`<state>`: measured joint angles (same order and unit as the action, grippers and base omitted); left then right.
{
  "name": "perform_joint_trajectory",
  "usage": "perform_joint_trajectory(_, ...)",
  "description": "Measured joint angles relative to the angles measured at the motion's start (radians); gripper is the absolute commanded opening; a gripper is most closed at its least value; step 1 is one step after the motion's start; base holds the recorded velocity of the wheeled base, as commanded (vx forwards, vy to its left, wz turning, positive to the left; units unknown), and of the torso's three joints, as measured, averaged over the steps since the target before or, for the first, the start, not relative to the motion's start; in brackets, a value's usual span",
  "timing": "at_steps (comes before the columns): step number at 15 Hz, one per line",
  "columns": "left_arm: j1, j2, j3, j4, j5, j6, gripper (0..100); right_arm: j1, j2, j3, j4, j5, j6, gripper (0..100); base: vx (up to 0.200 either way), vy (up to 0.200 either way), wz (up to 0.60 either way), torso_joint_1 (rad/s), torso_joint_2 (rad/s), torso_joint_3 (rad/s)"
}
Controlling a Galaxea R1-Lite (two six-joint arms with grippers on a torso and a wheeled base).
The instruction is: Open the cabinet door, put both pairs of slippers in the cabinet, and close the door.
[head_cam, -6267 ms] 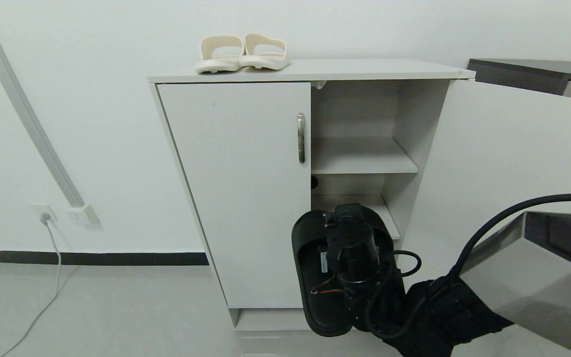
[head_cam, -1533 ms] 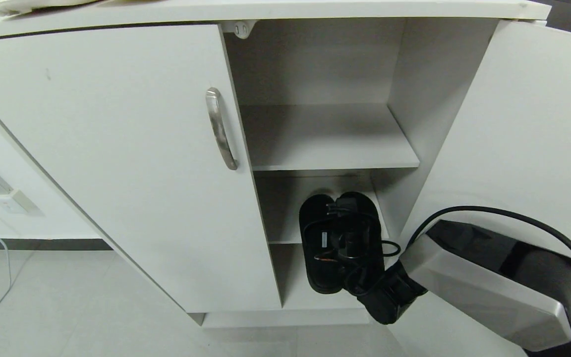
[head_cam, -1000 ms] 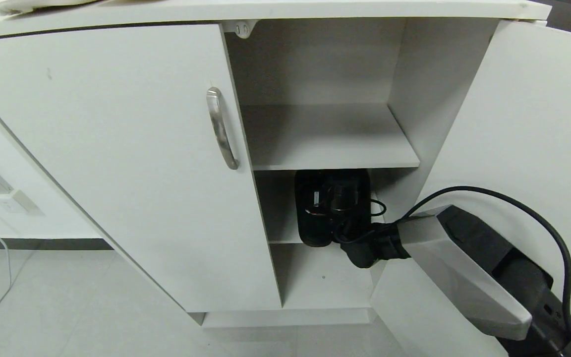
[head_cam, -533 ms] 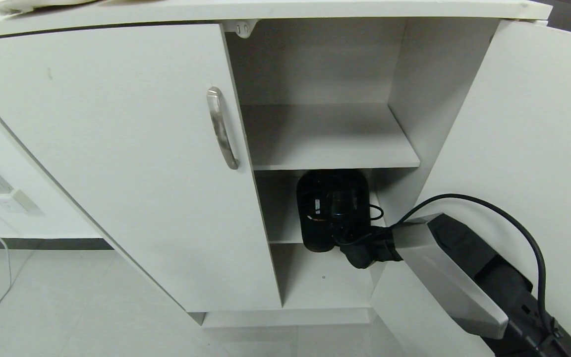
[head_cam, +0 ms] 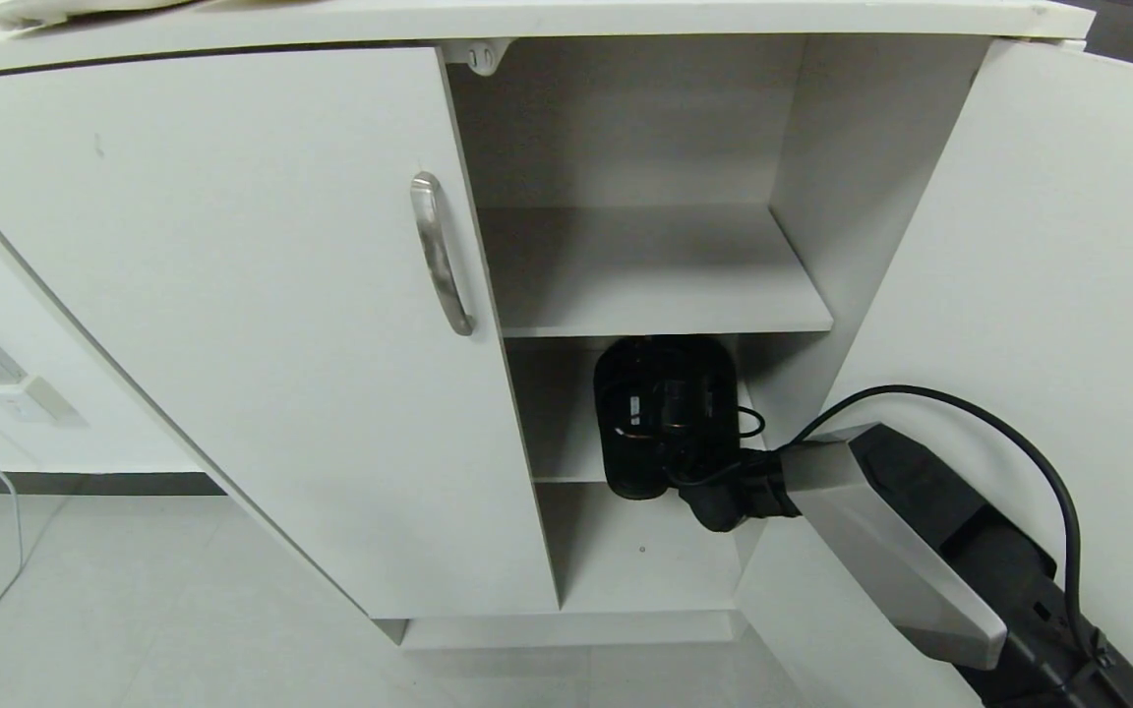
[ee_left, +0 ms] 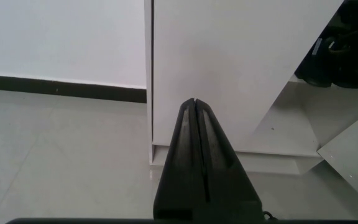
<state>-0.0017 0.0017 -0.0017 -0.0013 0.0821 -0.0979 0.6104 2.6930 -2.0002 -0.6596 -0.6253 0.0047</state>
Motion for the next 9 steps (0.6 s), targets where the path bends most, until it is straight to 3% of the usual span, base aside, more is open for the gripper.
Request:
perform_joint_trajectory(6, 0.000, 0.000, 0.000, 0.000, 0.000, 0.000, 0, 0.009, -0.004, 0.004, -0.014, -0.010, -0.001, 100, 0.000, 0.000, 0.00, 0.000, 0.00, 0.000)
perform_joint_trajectory(9, 0.000, 0.000, 0.000, 0.000, 0.000, 0.000, 0, 0.021, -0.048, 0.122, -0.063, -0.012, -0.001, 100, 0.000, 0.000, 0.00, 0.000, 0.00, 0.000)
